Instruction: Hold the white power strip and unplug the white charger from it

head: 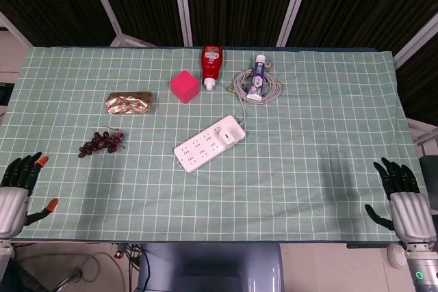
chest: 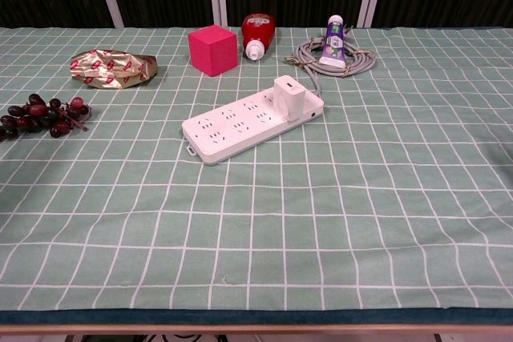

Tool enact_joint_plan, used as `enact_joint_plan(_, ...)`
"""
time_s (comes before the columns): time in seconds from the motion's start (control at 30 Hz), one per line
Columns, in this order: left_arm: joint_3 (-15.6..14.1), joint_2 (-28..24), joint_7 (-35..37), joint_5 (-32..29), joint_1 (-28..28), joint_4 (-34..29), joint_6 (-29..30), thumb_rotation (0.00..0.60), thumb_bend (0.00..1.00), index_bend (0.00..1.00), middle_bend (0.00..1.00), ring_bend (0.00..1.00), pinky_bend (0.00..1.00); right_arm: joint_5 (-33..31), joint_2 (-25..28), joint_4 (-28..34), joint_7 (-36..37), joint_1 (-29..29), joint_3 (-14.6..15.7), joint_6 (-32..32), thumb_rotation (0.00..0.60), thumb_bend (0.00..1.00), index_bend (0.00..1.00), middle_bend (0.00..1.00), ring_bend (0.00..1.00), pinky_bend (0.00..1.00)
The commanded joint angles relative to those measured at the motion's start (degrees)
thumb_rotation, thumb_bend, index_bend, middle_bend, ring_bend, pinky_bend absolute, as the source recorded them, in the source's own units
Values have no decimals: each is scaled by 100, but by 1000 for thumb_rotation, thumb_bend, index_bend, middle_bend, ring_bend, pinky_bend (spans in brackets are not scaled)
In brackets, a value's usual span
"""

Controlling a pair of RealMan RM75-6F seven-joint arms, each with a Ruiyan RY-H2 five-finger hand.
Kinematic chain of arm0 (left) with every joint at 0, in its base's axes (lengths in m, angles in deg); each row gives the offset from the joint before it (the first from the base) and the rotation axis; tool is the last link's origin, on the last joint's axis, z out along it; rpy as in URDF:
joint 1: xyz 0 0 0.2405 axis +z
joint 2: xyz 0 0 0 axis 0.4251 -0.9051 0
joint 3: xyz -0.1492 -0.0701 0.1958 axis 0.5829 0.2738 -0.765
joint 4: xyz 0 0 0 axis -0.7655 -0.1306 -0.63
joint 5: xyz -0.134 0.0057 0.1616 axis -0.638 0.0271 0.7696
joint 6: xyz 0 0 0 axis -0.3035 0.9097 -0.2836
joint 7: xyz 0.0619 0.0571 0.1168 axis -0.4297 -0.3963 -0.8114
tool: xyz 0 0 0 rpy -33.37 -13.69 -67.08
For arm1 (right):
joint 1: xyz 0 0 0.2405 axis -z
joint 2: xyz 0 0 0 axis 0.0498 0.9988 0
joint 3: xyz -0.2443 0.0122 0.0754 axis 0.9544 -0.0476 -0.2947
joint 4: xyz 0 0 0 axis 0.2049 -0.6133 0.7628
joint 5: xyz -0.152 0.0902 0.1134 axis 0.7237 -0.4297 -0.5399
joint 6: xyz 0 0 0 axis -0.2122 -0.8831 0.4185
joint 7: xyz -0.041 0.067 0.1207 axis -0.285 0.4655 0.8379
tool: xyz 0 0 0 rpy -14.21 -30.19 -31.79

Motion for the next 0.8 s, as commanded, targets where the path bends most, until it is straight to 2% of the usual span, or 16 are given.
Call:
enact_joint_plan(0.03,181,-49,-547,188,-442,-567,-396,600,332,0,0,0,23,4,70,132,-146,-62,-7,75,600,329,0,0,0,0)
enact_joint_plan(0.17,387,4,-1057,74,-879,-1148,-956,600,376,2,0,0,35,23,175,455,-449,-194,-94,167,600,329,0,0,0,0)
enact_joint_plan(0.33,649,239,-1763,-415,-1438,-1569,-1803,600,460,7,0,0,36,-45,337,984,-958,-382,-235,346,600,329,0,0,0,0)
enact_joint_plan(0.53,873,647,-2554,-1042,-2047,-1646,-2611,600,492,13,0,0,36,-382,460,1513,-1757,-674,-423,763,600,329,0,0,0,0)
enact_joint_plan(0.8,1037,1184,-3267,-1789,-2612,-1557,-3197,600,526,33,2,0,44,-893,423,2006,-2537,-1080,-685,1237,600,329,0,0,0,0)
